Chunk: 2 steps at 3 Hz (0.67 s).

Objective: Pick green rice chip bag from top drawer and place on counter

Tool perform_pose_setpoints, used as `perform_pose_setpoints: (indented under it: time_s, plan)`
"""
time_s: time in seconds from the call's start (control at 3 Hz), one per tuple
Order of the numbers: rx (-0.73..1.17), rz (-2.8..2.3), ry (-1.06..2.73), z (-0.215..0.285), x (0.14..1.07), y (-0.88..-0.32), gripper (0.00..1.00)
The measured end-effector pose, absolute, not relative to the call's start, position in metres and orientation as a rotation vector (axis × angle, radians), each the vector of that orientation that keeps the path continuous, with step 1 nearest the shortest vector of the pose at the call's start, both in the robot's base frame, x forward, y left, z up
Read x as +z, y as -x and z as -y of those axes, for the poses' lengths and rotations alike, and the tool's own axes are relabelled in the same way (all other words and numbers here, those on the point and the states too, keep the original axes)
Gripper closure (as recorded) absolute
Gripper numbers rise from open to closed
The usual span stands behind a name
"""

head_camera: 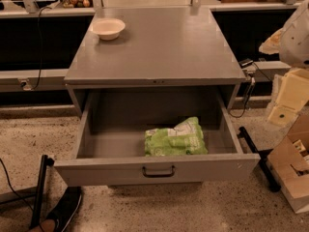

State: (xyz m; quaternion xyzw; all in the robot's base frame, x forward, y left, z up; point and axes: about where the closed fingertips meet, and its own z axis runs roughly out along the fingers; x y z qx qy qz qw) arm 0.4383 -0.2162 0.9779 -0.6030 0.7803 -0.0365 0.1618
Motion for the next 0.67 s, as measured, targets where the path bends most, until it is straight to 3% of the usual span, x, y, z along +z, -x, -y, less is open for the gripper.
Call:
perform_pose_setpoints:
  time_s: [0.67]
  plan:
    - [-0.099, -2.236, 1.754, 0.203, 0.956, -0.462, 0.00]
